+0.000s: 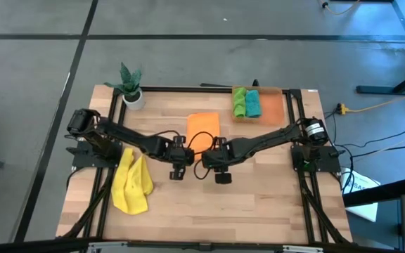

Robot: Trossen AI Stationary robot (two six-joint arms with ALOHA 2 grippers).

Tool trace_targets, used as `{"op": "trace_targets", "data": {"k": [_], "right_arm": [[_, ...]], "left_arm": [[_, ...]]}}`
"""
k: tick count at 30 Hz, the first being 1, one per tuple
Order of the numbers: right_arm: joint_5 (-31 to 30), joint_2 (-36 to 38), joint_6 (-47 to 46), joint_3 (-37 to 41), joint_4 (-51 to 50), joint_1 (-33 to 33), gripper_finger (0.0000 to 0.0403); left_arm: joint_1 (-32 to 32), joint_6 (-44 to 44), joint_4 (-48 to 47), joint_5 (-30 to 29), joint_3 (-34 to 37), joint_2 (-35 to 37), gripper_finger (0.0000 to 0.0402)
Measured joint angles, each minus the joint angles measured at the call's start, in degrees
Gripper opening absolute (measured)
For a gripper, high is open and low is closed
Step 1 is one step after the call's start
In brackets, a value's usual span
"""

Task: Roll microfiber towels into tight, uniform cylinder then place into a basket
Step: Fold the orange towel

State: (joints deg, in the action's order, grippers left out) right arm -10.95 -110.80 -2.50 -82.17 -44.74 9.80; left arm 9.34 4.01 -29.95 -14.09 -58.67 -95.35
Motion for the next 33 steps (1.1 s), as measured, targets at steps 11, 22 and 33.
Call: {"op": "trace_targets", "data": {"k": [11,22,33], "right_arm": [[-0.13,1.37,-3.34,0.07,-3.87,2.21,0.0146],[-1.41,7.45,-7.82,0.07,-13.80,2.54,0.0146],[1.43,17.96,-13.96,17.56,2.40,2.99,0.0146]], "left_arm": [[2.42,6.26,-0.29,-0.51,4.37,2.11,0.0086],[4.24,12.92,-3.45,-3.93,4.37,11.14,0.0086],[6.26,18.59,-6.39,-8.28,4.35,16.31,0.0086]]}}
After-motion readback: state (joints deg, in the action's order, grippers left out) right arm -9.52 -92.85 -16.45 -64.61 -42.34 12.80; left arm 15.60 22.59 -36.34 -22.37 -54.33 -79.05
